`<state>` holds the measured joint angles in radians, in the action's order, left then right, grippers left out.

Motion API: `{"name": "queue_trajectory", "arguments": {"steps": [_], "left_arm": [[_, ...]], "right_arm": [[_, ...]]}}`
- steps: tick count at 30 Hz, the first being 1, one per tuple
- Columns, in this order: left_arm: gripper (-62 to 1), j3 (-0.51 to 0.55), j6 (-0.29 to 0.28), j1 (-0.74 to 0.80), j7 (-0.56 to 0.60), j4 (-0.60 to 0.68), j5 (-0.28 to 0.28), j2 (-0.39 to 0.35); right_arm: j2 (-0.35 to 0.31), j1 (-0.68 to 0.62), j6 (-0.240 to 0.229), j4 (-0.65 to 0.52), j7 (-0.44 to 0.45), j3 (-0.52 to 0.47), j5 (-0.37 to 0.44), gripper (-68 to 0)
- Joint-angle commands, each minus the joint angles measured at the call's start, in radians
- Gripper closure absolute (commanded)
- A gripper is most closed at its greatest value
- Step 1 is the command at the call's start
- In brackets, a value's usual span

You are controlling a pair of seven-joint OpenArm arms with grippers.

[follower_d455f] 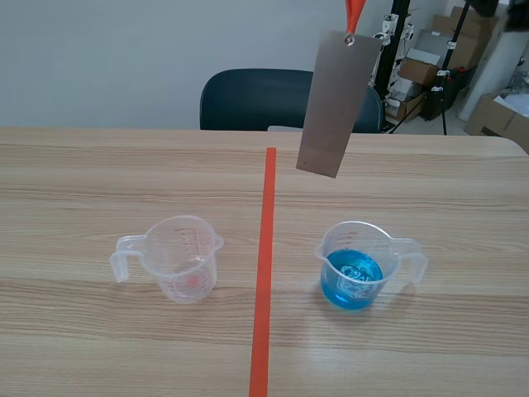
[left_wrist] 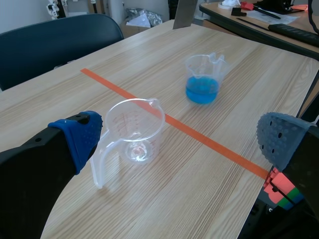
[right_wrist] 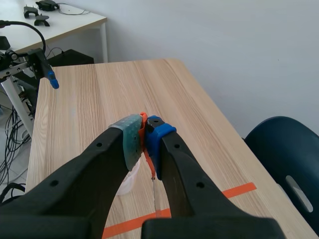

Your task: Do the redox reaction experiment. move the plate over the left beaker

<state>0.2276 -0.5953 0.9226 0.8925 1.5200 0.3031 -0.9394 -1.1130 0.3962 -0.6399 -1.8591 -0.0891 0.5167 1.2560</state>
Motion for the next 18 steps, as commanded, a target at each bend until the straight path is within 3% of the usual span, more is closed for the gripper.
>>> {"name": "queue_trajectory", "arguments": {"steps": [1,8,18], "left_arm": [[-62.3,0.009,0.006,0.012,0.006,0.012,0.005,-0.003],[-62.3,0.042,0.008,0.047,0.004,0.012,0.039,-0.003],[-62.3,0.044,0.014,0.051,-0.005,0.011,0.073,-0.003]], "right_arm": [[0.025,0.023,0.001,-0.006,0.007,-0.014,-0.001,0.3],[0.165,0.051,0.001,-0.006,-0.1,-0.014,-0.037,0.3],[0.357,0.092,0.043,-0.005,-0.277,-0.014,-0.034,0.3]]}}
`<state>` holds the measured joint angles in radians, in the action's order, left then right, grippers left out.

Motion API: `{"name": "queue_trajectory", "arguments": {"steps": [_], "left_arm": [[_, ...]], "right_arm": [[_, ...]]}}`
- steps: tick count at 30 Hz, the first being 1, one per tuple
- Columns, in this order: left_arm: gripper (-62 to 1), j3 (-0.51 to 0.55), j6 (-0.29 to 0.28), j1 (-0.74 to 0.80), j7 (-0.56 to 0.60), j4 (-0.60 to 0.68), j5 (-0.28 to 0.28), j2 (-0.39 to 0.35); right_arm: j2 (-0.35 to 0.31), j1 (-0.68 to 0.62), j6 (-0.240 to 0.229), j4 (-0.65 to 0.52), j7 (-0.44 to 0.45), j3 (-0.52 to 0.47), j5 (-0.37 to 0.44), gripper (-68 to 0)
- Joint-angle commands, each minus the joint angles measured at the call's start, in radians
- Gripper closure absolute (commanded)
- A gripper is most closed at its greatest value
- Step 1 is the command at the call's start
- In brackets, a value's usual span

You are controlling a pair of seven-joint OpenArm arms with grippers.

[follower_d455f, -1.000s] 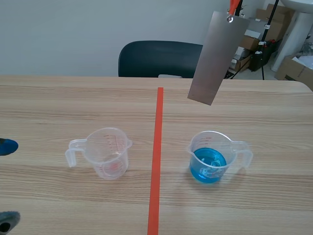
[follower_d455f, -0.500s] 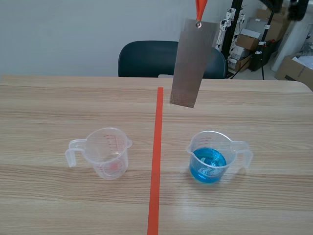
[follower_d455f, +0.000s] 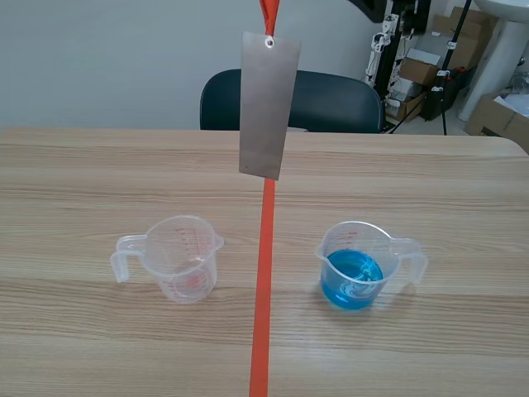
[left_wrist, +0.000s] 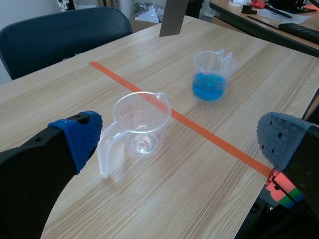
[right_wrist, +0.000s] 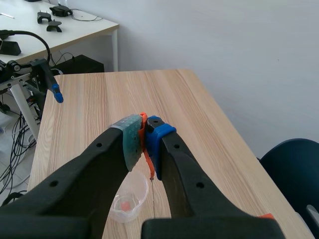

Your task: Do the redox reaction experiment. move the plate over the left beaker

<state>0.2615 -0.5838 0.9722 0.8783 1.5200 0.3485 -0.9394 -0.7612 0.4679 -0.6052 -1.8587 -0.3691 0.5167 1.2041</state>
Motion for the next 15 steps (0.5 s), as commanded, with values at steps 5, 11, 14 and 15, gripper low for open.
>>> {"name": "queue_trajectory", "arguments": {"steps": [5,11,14,15], "left_arm": [[-62.3,0.01,0.043,0.014,-0.001,0.01,0.052,-0.003],[-62.3,0.01,0.042,0.014,-0.003,0.01,0.052,-0.003],[-62.3,0.01,0.042,0.014,-0.008,0.01,0.052,-0.003],[-62.3,0.01,0.042,0.014,-0.008,0.01,0.053,-0.003]], "right_arm": [[0.106,0.02,0.04,-0.005,-0.059,-0.014,-0.003,0.3],[0.205,0.02,0.061,0.008,-0.097,-0.014,-0.056,0.3],[0.251,0.02,0.06,0.01,-0.097,-0.014,-0.088,0.3],[0.267,0.02,0.06,0.01,-0.098,-0.013,-0.1,0.3]]}}
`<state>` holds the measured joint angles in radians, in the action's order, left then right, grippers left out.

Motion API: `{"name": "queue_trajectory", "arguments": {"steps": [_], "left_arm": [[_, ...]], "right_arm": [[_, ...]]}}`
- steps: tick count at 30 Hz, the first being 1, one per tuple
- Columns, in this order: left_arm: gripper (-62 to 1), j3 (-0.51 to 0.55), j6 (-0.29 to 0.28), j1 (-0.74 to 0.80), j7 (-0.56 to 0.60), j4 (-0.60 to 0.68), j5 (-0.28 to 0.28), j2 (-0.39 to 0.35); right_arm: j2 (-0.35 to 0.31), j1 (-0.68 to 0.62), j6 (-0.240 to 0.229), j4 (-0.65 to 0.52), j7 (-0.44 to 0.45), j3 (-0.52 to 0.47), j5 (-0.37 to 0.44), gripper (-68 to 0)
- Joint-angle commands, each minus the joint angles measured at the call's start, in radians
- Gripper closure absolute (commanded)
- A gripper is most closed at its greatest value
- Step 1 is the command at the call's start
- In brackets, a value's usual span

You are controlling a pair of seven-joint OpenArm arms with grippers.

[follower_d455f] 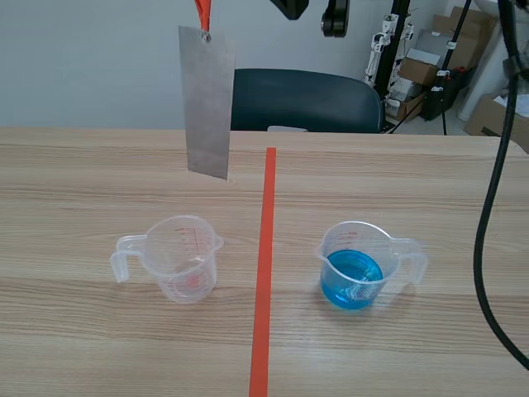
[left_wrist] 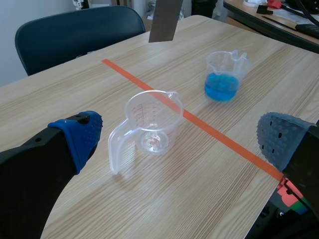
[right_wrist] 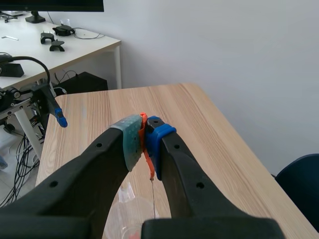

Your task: Do the redox reaction experiment. move the plate over the left beaker

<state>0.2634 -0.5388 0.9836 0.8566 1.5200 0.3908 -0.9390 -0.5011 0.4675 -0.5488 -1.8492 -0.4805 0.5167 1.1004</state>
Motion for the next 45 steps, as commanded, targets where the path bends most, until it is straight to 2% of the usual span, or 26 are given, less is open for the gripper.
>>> {"name": "queue_trajectory", "arguments": {"steps": [1,9,22,33,45], "left_arm": [[-62.3,0.008,-0.003,0.002,0.014,0.01,0.01,-0.003],[-62.3,0.008,-0.003,0.002,0.013,0.01,0.01,-0.003],[-62.3,0.008,-0.002,0.002,0.007,0.01,0.01,-0.003],[-62.3,0.008,-0.002,0.002,0.006,0.01,0.01,-0.003],[-62.3,0.008,-0.002,0.002,0.006,0.01,0.01,-0.003]], "right_arm": [[0.023,0.021,0.003,0.001,0.011,-0.013,-0.005,0.3],[0.116,0.02,0.003,0.001,-0.012,-0.013,-0.052,0.3],[0.219,-0.011,0.002,0.04,-0.03,0.031,-0.163,0.3],[0.263,-0.024,0.003,0.055,-0.113,0.043,-0.148,0.3],[0.271,-0.024,0.002,0.055,-0.147,0.073,-0.109,0.3]]}}
